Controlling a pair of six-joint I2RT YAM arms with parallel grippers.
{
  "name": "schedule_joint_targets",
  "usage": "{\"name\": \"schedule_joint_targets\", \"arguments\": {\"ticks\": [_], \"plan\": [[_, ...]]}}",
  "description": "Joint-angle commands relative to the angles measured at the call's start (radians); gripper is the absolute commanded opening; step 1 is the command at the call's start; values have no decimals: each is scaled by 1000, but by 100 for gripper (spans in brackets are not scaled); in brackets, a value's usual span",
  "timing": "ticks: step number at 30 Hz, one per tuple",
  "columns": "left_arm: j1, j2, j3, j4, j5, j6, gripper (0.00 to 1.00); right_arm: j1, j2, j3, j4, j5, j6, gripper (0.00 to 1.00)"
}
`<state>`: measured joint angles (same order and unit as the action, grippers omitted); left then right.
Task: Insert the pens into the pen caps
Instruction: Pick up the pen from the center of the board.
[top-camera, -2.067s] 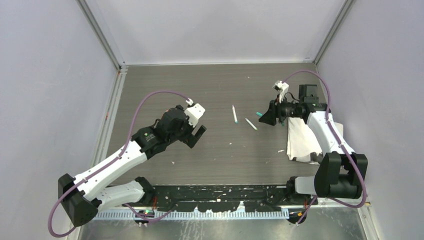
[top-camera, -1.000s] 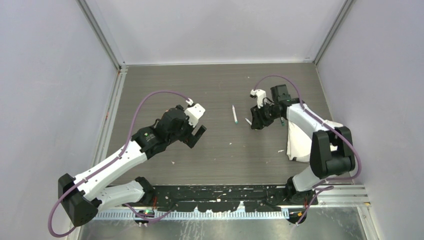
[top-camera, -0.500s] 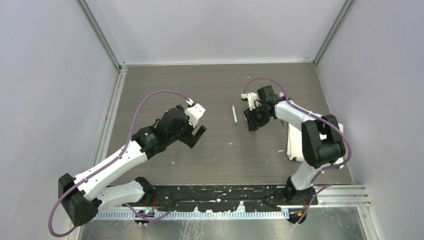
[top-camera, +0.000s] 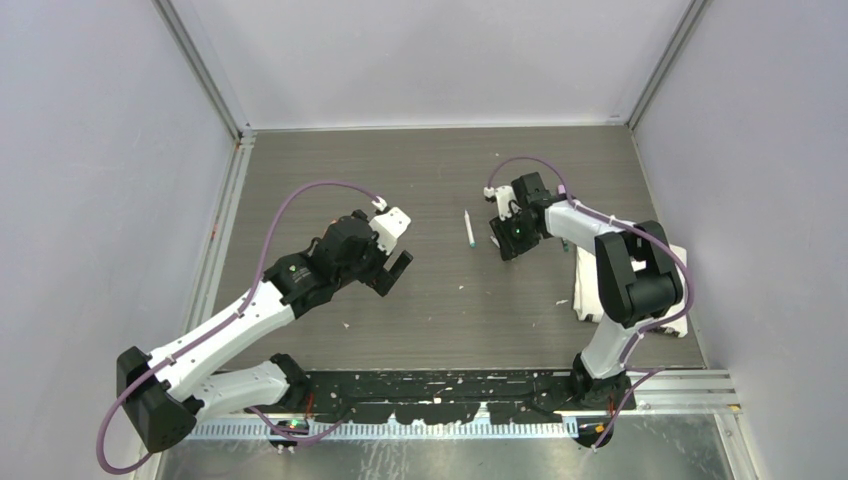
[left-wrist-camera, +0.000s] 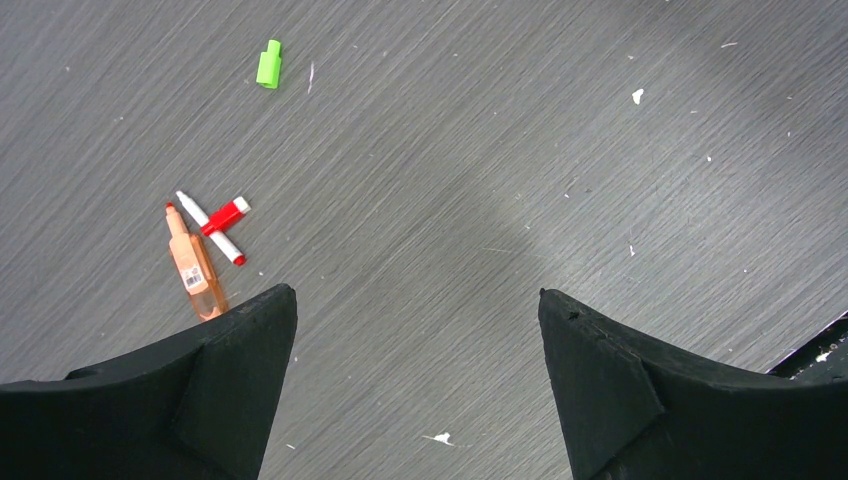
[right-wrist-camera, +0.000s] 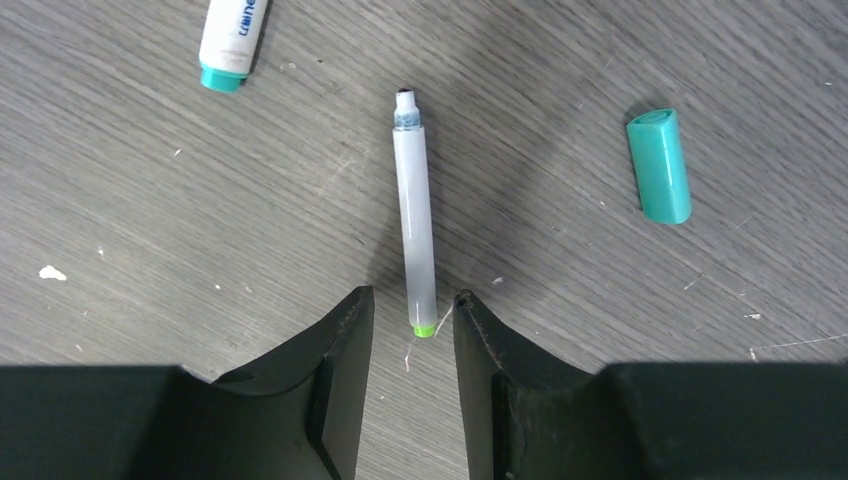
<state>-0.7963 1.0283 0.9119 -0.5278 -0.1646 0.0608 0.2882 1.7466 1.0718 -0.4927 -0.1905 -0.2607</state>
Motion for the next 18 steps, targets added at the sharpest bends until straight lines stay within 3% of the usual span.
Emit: {"name": "schedule_joint_targets", "arguments": {"ticks": [1, 11, 18], "plan": [[5, 1, 1, 38, 2, 7, 91, 14, 13, 39, 38, 43, 17, 40], [5, -1, 2, 37, 5, 7, 91, 47, 45, 45, 46, 108, -5, 35], [5, -2, 2, 37, 8, 6, 91, 57, 68, 63, 21, 114, -16, 22]]}}
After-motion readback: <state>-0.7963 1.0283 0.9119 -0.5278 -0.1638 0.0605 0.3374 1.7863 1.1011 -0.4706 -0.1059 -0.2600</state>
